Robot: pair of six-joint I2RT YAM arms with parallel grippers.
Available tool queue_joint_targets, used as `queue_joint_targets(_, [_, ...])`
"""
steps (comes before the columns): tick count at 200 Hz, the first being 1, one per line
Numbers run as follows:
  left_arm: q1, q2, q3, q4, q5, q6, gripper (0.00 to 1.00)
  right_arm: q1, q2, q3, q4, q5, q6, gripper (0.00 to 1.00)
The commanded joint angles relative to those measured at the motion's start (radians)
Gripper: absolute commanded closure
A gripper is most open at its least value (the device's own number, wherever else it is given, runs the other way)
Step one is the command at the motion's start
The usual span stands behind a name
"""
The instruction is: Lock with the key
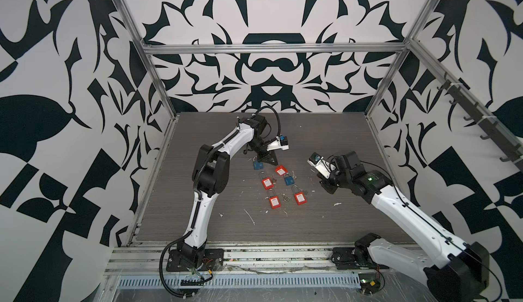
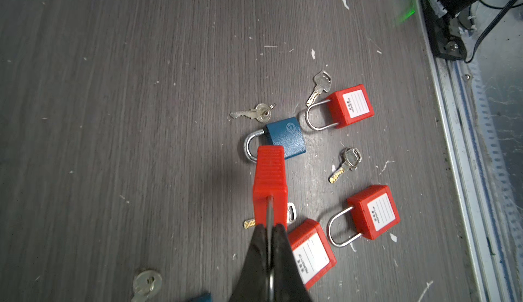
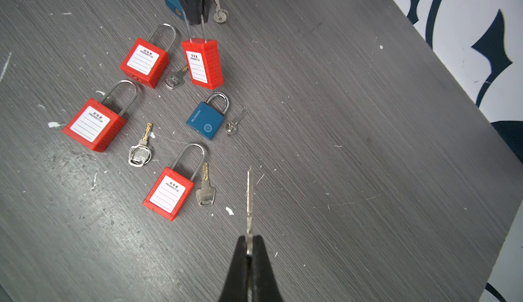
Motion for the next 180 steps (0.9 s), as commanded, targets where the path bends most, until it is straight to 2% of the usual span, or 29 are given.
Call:
queue_joint_targets(1, [-0.008,0.033,0.049,-0.069,-0.001,0.014,1.0,-0.001,0.019,0.0,0.043,-0.017,0.013,1.0])
queue_joint_targets(85, [-0.012,0.162,0.21,-0.135,-0.067,0.05,1.0,-0.001,0.122,0.018,0.099,-0.046,0.023,1.0])
queue_joint_targets(154, [-0.013,0.227,0.278,-0.12,-0.114,0.088,1.0,-0.002,0.172,0.033,0.116,-0.064,0.054,1.0])
queue_joint_targets(180, [-0.013,0.246,0.285,-0.099,-0.145,0.092,0.96,-0.001,0.182,0.03,0.127,-0.066,0.069,1.0])
